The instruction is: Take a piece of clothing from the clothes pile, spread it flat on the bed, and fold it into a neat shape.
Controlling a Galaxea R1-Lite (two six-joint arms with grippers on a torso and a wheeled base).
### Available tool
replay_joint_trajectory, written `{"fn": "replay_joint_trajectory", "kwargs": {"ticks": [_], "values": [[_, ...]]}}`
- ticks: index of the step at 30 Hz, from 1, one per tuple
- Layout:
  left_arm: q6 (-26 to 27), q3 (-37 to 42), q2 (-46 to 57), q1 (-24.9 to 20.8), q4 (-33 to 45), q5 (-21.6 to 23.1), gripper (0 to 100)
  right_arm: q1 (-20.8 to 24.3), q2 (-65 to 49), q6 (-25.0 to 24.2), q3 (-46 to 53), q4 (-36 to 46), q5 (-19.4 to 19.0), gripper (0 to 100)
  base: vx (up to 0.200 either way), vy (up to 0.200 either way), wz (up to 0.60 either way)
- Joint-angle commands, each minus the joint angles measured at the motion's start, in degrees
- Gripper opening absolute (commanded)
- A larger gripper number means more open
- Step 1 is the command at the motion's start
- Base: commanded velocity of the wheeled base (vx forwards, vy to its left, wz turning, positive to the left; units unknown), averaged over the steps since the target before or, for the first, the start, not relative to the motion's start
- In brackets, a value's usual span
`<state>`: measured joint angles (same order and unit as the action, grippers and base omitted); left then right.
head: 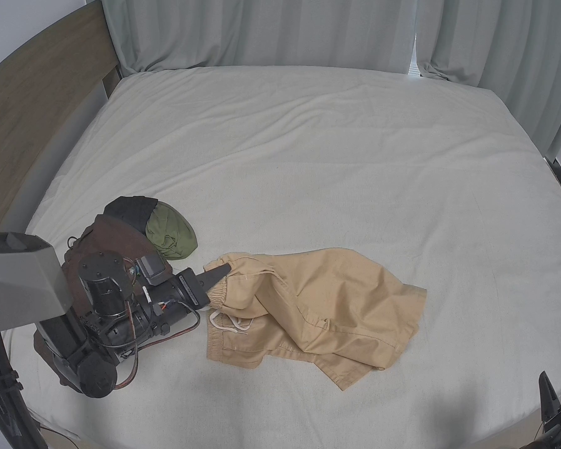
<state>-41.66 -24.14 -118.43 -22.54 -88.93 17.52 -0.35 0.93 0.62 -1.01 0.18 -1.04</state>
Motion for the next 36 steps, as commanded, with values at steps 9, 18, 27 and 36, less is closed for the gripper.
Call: {"fn": "replay_joint_trajectory", "kwargs": {"ticks": [9,18,27,36], "values": [[0.08,0.67,0.22,0.22,-0.01,-0.12,0,0.09,5.31,1.66,-8.74,-7.48,-1.6,100,0.0,0.0,0.0],[0.17,0.67,0.31,0.22,-0.01,-0.12,0,3.52,10.59,-3.08,-9.1,-2.91,-5.91,100,0.0,0.0,0.0],[0.17,0.58,1.19,-0.22,-0.01,-0.2,0,4.4,17.09,-12.05,-10.5,-2.64,-8.02,100,0.0,0.0,0.0],[0.08,0.76,2.15,0.13,-0.01,-0.12,0,5.71,34.76,-15.48,-16.74,-3.35,-19.88,100,0.0,0.0,0.0]]}}
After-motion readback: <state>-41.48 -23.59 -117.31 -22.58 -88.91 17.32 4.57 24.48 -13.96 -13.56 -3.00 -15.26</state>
